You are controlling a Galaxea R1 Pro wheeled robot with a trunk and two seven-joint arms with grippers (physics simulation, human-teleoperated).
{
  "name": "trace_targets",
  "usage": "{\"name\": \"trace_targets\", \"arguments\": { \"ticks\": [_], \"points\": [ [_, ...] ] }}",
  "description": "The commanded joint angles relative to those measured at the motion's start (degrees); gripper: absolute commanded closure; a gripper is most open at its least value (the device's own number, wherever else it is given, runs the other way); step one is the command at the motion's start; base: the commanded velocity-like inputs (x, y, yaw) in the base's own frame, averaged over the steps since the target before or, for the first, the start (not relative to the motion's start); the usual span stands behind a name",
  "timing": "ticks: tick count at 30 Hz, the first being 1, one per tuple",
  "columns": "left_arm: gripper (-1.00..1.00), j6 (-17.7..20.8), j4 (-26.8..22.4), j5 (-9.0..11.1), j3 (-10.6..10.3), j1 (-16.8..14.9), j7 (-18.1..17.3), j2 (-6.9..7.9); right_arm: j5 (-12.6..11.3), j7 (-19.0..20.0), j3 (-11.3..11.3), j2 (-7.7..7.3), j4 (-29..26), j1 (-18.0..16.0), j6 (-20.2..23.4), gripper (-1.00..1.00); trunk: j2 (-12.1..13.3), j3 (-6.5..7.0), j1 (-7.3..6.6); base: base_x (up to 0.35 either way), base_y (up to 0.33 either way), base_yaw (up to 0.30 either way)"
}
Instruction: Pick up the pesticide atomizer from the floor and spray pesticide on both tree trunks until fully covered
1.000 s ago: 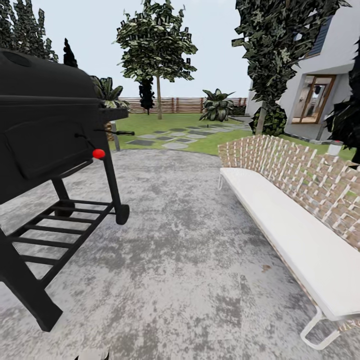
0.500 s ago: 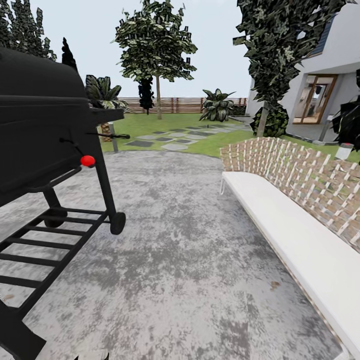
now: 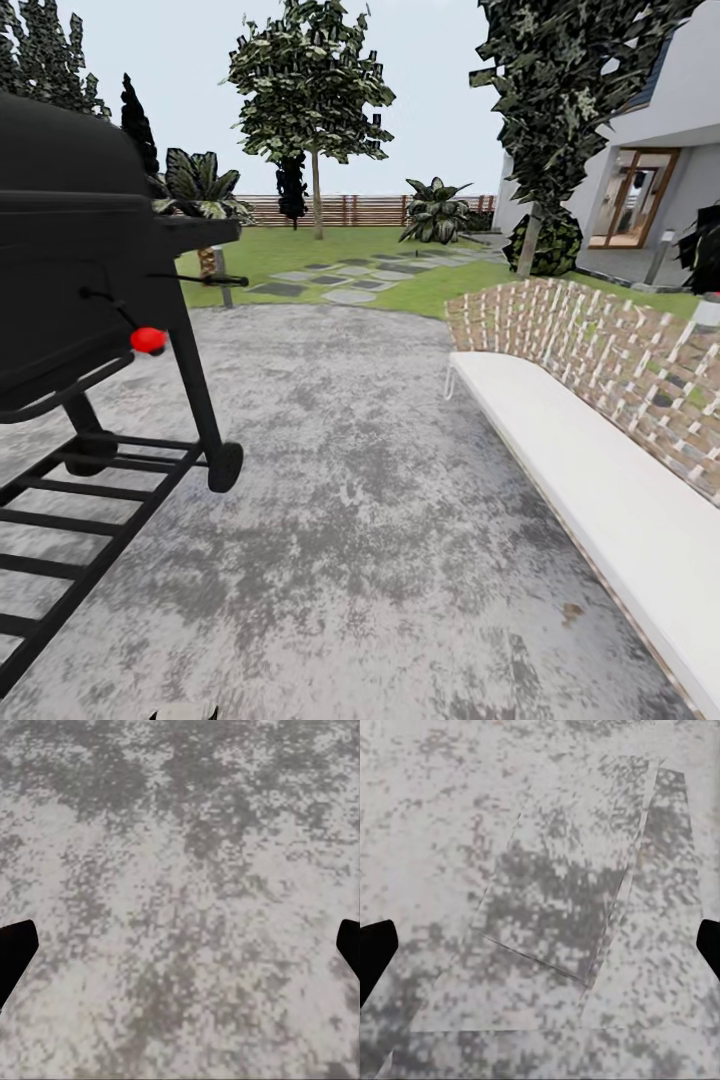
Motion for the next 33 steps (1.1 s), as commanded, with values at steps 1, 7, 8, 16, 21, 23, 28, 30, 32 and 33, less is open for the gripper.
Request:
{"name": "trace_targets", "arguments": {
  "ticks": [1,7,8,16,21,23,28,30,32,33],
  "points": [
    [-1.0,-0.19,0.05,0.05,0.11,-0.03,0.01,-0.01,0.12,-0.03,0.13,-0.03,0.04,-0.03,-0.16,-1.0,-0.02,-0.05,0.02,0.339,0.0,0.0],
    [-1.0,-0.19,0.05,0.05,0.11,-0.03,0.01,-0.01,0.07,-0.05,0.08,-0.03,0.04,-0.03,-0.16,-1.0,-0.02,-0.05,0.02,0.339,0.0,0.0],
    [-1.0,-0.19,0.05,0.05,0.11,-0.03,0.01,-0.01,0.05,-0.06,0.06,-0.03,0.04,-0.03,-0.16,-1.0,-0.02,-0.05,0.02,0.339,0.0,0.0],
    [-1.0,-0.19,0.05,0.05,0.11,-0.03,0.01,-0.01,0.03,-0.07,0.04,-0.03,0.04,-0.03,-0.16,-1.0,-0.02,-0.05,0.02,0.339,0.0,0.0],
    [-1.0,-0.19,0.05,0.05,0.11,-0.03,0.01,-0.01,0.03,-0.07,0.04,-0.03,-0.01,-0.03,-0.16,-1.0,-0.02,-0.05,0.02,0.339,0.0,0.0],
    [-1.0,-0.19,0.05,0.05,0.11,-0.03,0.01,-0.01,0.03,-0.07,0.01,-0.03,-0.01,-0.03,-0.16,-1.0,-0.02,-0.05,0.02,0.339,0.0,0.0],
    [-1.0,-0.19,0.05,0.05,0.11,-0.03,0.01,-0.01,-0.04,-0.07,-0.04,-0.03,-0.04,-0.03,-0.16,-1.0,-0.02,-0.22,0.02,0.339,0.0,0.0],
    [-1.0,-0.19,0.05,0.05,0.11,-0.03,0.01,-0.01,-0.05,-0.07,-0.04,-0.03,-0.05,-0.03,-0.16,-1.0,-0.02,-0.38,0.02,0.339,0.0,0.0],
    [-1.0,-0.19,0.05,0.05,0.11,-0.03,0.01,-0.01,-0.05,-0.07,-0.04,-0.03,-0.05,-0.03,-0.16,-1.0,-0.02,-0.56,0.02,0.339,0.0,0.0],
    [-1.0,-0.19,0.05,0.05,0.11,-0.03,0.01,-0.01,-0.05,-0.07,-0.05,-0.03,-0.05,-0.03,-0.16,-1.0,-0.02,-0.64,0.02,0.339,0.0,0.0]
  ]
}}
